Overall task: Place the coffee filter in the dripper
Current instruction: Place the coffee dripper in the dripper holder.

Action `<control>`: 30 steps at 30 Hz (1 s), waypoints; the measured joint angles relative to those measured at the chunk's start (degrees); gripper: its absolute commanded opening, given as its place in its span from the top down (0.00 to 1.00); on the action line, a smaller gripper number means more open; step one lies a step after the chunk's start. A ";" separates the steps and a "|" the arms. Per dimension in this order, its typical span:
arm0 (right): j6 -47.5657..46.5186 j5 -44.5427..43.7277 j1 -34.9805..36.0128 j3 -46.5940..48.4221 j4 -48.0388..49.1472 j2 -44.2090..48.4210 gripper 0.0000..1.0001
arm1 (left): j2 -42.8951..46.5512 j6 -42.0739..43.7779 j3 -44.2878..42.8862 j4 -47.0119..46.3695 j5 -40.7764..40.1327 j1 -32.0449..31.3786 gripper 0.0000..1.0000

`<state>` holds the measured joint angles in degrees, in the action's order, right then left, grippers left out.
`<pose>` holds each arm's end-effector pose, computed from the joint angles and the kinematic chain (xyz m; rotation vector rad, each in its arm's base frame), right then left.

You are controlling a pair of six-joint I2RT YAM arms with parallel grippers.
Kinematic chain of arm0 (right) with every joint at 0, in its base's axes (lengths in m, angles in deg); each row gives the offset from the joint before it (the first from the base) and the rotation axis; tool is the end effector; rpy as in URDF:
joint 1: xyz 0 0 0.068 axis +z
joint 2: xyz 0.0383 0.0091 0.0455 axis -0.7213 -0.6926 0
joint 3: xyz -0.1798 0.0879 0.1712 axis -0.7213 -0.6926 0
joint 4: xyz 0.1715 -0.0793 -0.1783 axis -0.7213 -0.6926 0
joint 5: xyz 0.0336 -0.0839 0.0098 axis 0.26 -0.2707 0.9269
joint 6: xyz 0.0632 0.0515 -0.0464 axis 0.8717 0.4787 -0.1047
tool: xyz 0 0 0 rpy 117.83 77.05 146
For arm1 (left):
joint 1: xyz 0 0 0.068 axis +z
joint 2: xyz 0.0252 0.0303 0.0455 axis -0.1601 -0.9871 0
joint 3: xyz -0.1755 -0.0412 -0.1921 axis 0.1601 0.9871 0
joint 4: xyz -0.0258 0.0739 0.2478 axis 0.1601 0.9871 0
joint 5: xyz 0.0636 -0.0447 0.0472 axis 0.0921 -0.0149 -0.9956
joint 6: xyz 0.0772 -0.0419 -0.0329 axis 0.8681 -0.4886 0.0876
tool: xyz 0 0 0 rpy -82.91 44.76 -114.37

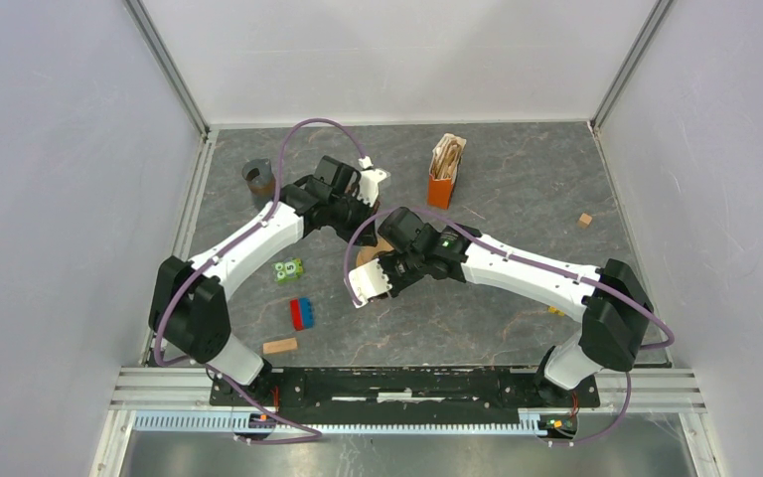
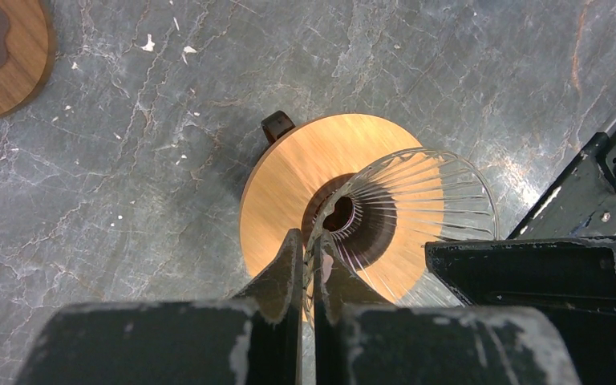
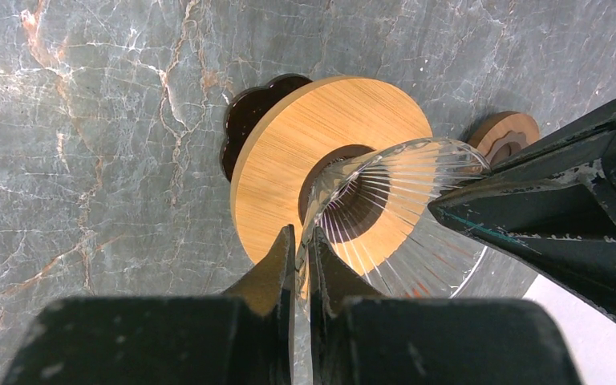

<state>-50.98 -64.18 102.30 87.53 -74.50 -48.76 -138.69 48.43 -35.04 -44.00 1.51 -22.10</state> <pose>0.1875 0.3049 0.2057 -2.2203 1.2906 0.1864 0.2890 -0.2121 0.2215 0.8726 2.4033 -0.6813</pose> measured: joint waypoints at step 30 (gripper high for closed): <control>2.19 -2.03 1.20 1.18 -0.37 -1.81 0.96 | 3.41 1.29 7.06 -7.74 -0.50 -0.02 0.98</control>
<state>-48.79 -66.21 103.50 88.71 -74.88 -50.57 -135.28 49.71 -27.98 -51.73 1.00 -22.12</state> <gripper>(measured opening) 0.090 0.053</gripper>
